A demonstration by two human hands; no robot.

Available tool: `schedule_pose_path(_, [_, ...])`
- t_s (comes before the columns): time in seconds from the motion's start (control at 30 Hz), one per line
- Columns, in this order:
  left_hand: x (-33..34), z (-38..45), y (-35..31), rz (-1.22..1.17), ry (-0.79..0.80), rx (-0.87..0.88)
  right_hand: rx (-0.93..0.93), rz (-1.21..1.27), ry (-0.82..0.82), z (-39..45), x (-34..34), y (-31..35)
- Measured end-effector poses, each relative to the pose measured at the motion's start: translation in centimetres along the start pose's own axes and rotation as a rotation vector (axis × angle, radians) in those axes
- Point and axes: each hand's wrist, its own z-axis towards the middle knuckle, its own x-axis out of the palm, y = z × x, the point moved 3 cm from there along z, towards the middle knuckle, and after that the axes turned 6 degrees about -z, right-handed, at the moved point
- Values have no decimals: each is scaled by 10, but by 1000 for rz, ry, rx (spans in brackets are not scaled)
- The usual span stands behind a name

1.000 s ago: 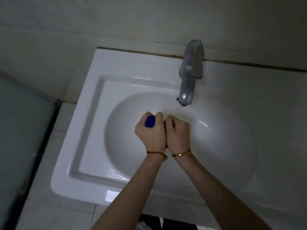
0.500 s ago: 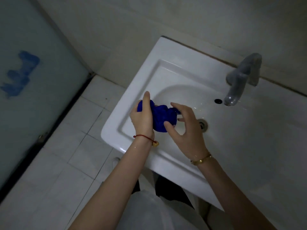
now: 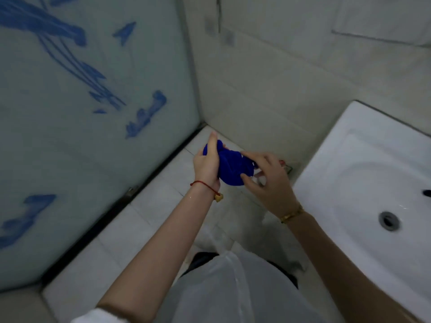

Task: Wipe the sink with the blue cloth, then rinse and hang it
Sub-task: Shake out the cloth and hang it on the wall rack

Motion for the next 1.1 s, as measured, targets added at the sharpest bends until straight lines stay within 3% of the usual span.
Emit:
schedule_pose_path(0.17, [-46,39,-70,86,44,-4,-62,-230,57,49,51,53])
schedule_pose_path(0.3, [-46,60,-111,154,179,-88,-32,-162,-54,89,59,78])
schedule_pose_path(0.4, [-33,74,-140,173,380,-94,24,-60,-86,123,53,86])
schedule_pose_path(0.53, [-11,90,-176,165,590,-4,105,20,-151,166,32,86])
schedule_pose_path(0.73, [32,102,-230,295,612,235,30,23,-247,229,-10,89])
schedule_pose_path(0.93, [68,106,-282,541,850,549,-1,104,-338,273,-42,97])
schedule_pose_path(1.1, [99,119,-310,699,891,721,-7,67,-395,303,-63,100])
